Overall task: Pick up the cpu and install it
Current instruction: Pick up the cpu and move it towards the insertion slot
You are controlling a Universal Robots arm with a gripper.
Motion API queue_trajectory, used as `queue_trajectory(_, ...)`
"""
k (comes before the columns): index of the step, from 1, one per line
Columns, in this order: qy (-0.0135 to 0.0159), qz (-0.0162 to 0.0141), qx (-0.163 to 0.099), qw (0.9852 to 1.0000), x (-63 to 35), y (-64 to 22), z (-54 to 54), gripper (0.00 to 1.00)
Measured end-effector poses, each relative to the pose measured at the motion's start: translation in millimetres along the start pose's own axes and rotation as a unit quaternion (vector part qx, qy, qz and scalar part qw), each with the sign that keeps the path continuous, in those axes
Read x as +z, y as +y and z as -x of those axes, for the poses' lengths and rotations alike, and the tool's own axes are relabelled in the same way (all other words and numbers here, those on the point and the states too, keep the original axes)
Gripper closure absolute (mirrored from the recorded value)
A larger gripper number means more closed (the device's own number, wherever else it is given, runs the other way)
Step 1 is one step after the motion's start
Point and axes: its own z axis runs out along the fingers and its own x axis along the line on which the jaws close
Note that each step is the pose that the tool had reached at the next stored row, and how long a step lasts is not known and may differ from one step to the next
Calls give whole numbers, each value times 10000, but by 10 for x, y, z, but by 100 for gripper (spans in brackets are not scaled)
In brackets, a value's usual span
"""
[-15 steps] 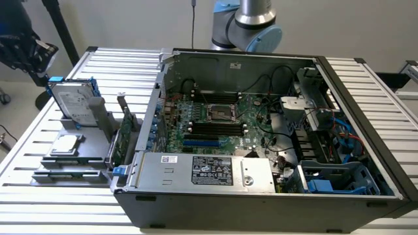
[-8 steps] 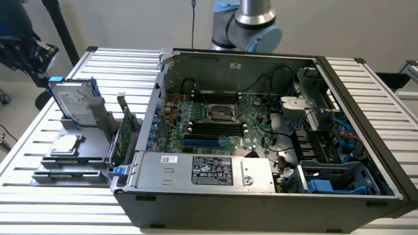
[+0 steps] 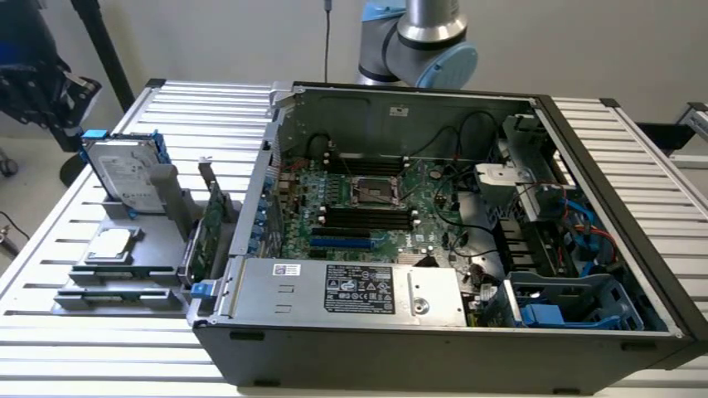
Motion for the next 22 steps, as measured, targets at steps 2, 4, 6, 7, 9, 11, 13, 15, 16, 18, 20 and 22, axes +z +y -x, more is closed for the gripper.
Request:
queue_trajectory(2,-23,-27,-43,10000,11,0,0,88)
queue_trajectory(4,-38,-44,-74,10000,27,-1,1,76)
queue_trajectory(6,-41,-49,-98,9999,53,0,2,70)
queue_trajectory(7,-42,-51,-115,9999,70,0,2,64)
queue_trajectory(9,-41,-52,-163,9998,105,0,3,58)
queue_trajectory(11,-42,-54,-227,9997,143,0,4,53)
queue_trajectory(13,-43,-55,-286,9996,179,-1,5,41)
queue_trajectory(15,-42,-57,-341,9994,215,-2,5,35)
queue_trajectory(16,-42,-58,-365,9993,232,-4,6,29)
queue_trajectory(18,-43,-58,-406,9991,270,-8,6,29)
queue_trajectory(20,-43,-59,-434,9990,306,-16,4,29)
queue_trajectory(22,-42,-60,-451,9990,343,-30,1,29)
